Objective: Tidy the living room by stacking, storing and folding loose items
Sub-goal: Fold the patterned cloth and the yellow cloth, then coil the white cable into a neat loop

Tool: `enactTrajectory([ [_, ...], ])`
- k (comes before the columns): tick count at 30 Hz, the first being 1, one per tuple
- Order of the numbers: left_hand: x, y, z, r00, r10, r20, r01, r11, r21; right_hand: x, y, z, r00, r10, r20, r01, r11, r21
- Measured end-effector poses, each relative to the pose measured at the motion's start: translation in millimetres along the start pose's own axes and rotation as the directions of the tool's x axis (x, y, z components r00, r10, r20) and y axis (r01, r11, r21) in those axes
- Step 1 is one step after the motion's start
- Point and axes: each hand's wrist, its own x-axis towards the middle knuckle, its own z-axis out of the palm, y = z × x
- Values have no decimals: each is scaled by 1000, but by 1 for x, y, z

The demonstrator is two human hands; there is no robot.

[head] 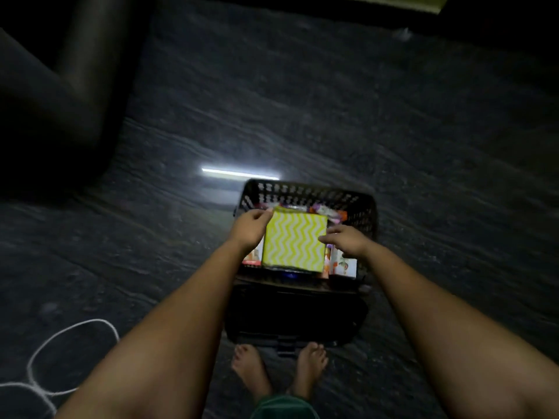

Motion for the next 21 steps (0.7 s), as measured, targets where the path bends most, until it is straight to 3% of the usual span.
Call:
enactTrajectory([
  [3,-71,66,-51,998,30,-59,-40,981,-190,-100,-49,-29,997,-23,-76,40,974,225],
  [7,-178,148,-106,993,82,-90,-100,972,-213,-224,-91,-53,995,-57,-85,84,925,370],
  [10,-255,196,-141,982,145,-122,-169,963,-210,-273,-92,-66,988,-137,-72,154,914,375],
  [13,-322,222,-163,975,170,-140,-202,946,-255,-373,-115,-60,984,-158,-79,176,907,383],
  [18,-413,231,-176,955,217,-203,-266,927,-264,-473,-107,-47,991,-102,87,62,925,375],
  [21,-456,227,-175,953,198,-230,-262,919,-294,-504,-103,-48,994,-96,56,74,950,302],
])
